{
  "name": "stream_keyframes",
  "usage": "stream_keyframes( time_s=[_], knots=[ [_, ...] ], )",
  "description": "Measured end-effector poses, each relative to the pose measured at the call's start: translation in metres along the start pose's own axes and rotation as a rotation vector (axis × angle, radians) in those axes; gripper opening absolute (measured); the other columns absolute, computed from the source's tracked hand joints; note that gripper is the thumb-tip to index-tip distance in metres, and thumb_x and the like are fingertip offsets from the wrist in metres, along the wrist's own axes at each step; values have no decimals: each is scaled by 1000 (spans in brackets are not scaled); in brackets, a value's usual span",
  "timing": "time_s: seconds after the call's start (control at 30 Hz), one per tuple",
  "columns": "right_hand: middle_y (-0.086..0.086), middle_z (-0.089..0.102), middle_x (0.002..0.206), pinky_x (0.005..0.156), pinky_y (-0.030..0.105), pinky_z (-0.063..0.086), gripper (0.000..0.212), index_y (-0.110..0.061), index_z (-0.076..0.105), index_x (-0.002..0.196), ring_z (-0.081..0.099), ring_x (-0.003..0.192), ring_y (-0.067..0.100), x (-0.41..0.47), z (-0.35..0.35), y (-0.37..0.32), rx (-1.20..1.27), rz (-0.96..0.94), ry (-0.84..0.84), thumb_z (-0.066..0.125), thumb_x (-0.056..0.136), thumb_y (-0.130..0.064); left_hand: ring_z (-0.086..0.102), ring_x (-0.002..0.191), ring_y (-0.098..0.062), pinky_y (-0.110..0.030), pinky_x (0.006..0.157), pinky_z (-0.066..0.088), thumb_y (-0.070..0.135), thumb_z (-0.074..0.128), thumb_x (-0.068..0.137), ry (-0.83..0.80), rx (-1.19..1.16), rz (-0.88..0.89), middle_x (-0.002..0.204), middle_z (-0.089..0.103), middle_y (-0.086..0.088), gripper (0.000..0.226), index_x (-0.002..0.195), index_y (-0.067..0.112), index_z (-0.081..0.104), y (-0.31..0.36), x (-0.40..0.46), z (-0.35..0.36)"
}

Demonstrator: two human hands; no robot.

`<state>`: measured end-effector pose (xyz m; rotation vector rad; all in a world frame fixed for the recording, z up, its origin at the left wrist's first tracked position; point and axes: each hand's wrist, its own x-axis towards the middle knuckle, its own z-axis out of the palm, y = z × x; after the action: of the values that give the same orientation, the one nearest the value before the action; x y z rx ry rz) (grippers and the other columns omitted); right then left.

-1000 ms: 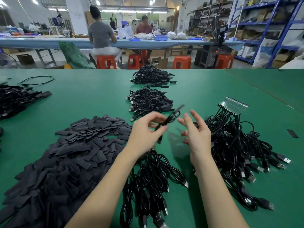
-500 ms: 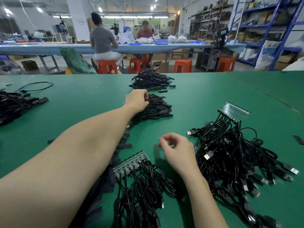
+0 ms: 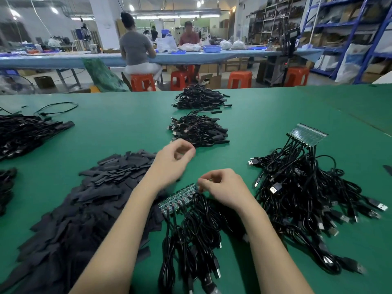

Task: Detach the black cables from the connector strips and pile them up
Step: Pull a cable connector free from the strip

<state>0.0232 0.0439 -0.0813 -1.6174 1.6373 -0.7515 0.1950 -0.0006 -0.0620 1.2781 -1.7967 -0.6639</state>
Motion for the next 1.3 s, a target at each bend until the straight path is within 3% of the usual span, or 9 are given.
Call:
stream_keyframes(
  time_s=[0.13, 0.23, 0.33, 0.6, 0.8, 0.93, 1.07, 1.17, 1.3],
  knots=[
    [0, 79, 92, 80, 25, 52, 16, -21, 80, 92, 65, 79, 10, -3, 1, -7, 205, 49, -65, 81, 82, -35, 65, 87, -11, -31, 84, 52, 35, 62, 97, -244, 154, -84, 97, 69, 13, 6, 97, 31, 67, 5, -11, -11],
    [-4, 78, 82, 57, 14, 48, 6, -22, 81, 84, 64, 64, 3, -9, -5, -10, 416, 59, -124, 84, 80, -24, 65, 81, 1, -20, 75, 50, 41, 64, 96, -447, 78, -147, 91, 71, 15, 8, 96, 35, 69, 4, -9, -25],
    [-13, 76, 77, 55, 19, 43, 3, -29, 81, 83, 61, 68, 1, -12, -15, -8, 472, 87, -150, 82, 81, -29, 60, 72, -3, -14, 65, 48, 35, 73, 91, -515, -195, -181, 82, 70, 12, 6, 93, 30, 72, 0, -14, -30],
    [-16, 62, 67, 46, 18, 27, 50, -21, 80, 96, 37, 55, 4, -9, -29, 5, 612, 121, -196, 86, 53, -45, 63, 77, -6, -16, 79, 44, 33, 80, 83, -480, -360, -164, 81, 73, 6, 7, 86, 29, 75, 1, -18, -10],
    [-14, 50, 56, 41, 16, 26, 25, -23, 81, 73, 33, 45, 3, -10, -27, 5, 787, 179, -273, 85, 53, -38, 61, 68, -3, -10, 69, 46, 25, 80, 81, -465, -473, -114, 75, 71, 6, 4, 81, 26, 76, 5, -20, -5],
    [-5, 35, 67, 52, 25, 16, 19, -21, 78, 65, 25, 50, 7, -11, -22, 4, 881, 259, -273, 86, 55, -35, 62, 70, -4, -12, 70, 46, 25, 81, 80, -484, -514, -102, 77, 72, 5, 6, 81, 26, 76, 6, -21, -7],
    [-5, 54, 68, 52, 19, 21, 28, -17, 72, 68, 31, 50, 6, -13, -24, 3, 1098, 355, -258, 91, 53, -29, 62, 75, -8, -14, 77, 48, 27, 81, 78, -492, -575, -112, 83, 72, 2, 8, 83, 26, 75, 5, -21, -9],
    [-5, 60, 78, 51, 18, 28, 25, -19, 79, 67, 37, 59, 8, -17, -40, 3, 1107, 261, -207, 96, 52, -28, 62, 75, -7, -19, 81, 46, 32, 84, 79, -436, -463, -167, 83, 73, 2, 14, 84, 26, 74, 2, -19, -10],
    [-10, 70, 79, 56, 19, 45, 54, -34, 81, 74, 59, 63, 7, -26, -63, -2, 993, 31, -165, 102, 26, -42, 59, 62, 5, -26, 74, 44, 38, 78, 86, -324, 1, -222, 70, 69, 18, 14, 88, 26, 70, -4, -17, -1]
  ],
)
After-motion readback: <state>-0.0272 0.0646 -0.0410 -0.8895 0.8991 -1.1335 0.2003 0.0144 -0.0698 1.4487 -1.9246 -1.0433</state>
